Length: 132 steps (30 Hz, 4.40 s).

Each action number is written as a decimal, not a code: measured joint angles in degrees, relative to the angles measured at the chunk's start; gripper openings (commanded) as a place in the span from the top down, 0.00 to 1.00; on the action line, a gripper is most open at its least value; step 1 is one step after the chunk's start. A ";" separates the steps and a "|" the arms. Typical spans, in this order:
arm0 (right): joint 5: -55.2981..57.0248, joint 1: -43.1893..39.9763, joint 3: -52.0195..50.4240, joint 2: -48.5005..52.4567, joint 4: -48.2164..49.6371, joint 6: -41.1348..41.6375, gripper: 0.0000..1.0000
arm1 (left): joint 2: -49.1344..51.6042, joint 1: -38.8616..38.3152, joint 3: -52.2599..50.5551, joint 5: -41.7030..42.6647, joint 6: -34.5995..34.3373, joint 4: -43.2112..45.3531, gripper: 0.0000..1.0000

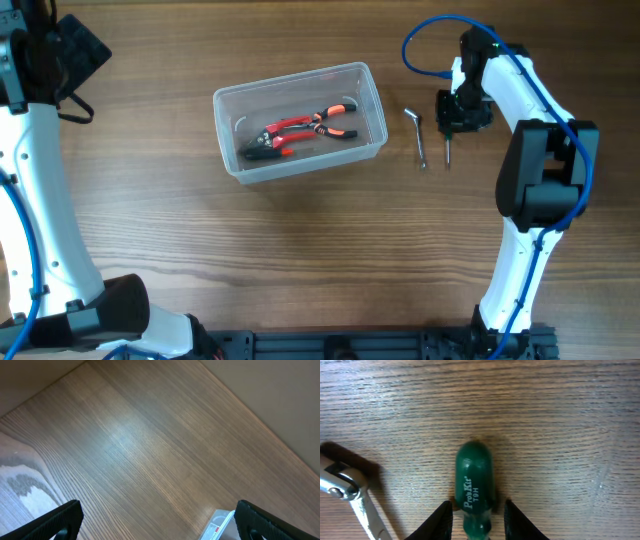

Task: Pack container
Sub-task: 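Lower the right gripper onto the green screwdriver handle and close, then lift the green screwdriver and carry it left into the container, then open the right gripper and withdraw it upward, then lower the right gripper onto the silver socket wrench shaft and grasp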

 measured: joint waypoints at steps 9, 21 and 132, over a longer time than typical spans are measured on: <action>1.92 0.00 -0.09 0.00 -0.33 0.07 0.88 | 0.00 0.02 0.00 0.00 0.02 0.00 0.00; 2.12 0.00 0.26 0.00 -2.89 0.00 0.96 | 0.00 0.02 0.00 0.00 0.02 0.00 0.00; -4.61 6.38 -4.57 -4.13 -2.43 -1.16 0.49 | 0.00 0.00 0.00 0.00 0.02 0.00 0.00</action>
